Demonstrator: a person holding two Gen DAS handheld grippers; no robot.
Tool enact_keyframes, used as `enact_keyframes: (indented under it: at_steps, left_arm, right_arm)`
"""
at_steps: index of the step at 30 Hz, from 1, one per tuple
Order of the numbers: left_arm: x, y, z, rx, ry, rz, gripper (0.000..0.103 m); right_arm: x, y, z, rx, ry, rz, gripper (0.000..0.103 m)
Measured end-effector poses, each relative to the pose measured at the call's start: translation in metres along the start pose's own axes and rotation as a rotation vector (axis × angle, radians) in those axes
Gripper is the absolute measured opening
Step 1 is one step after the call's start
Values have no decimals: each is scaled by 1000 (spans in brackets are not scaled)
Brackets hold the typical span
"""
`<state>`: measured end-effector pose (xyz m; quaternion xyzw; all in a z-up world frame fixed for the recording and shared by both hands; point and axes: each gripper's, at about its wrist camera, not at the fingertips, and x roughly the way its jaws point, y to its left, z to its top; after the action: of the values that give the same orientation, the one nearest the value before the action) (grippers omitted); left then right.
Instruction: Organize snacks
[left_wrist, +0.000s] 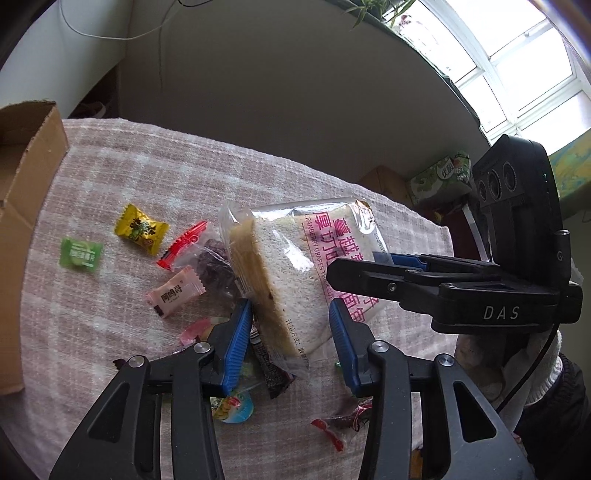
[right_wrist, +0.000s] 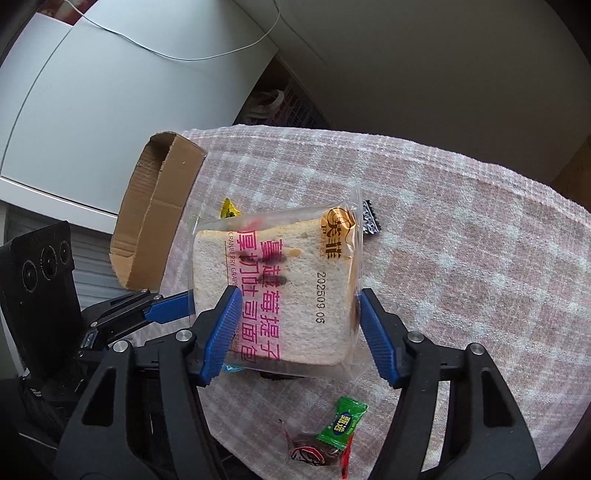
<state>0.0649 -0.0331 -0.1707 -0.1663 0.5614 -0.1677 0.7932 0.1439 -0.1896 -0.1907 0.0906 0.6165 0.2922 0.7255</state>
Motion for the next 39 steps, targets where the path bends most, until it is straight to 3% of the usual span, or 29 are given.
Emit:
enact_keyframes:
  at_steps: [9,21,29,39]
  left_arm:
    - [-60,41,-7,-53,-112,49,42]
    - [-123,99,-27,-209,-240,153,42]
    - [-143,139,-55,-313,-269,218,42]
    - [-154,176,-64,-383,-279,287,42]
  right_arm:
    - [6,73,23,-136,-11,11,67]
    - [52,182,47,-335,35,72,67]
    - [90,242,59,-441,75,101,67]
    - [131,286,68,-515,129,105,67]
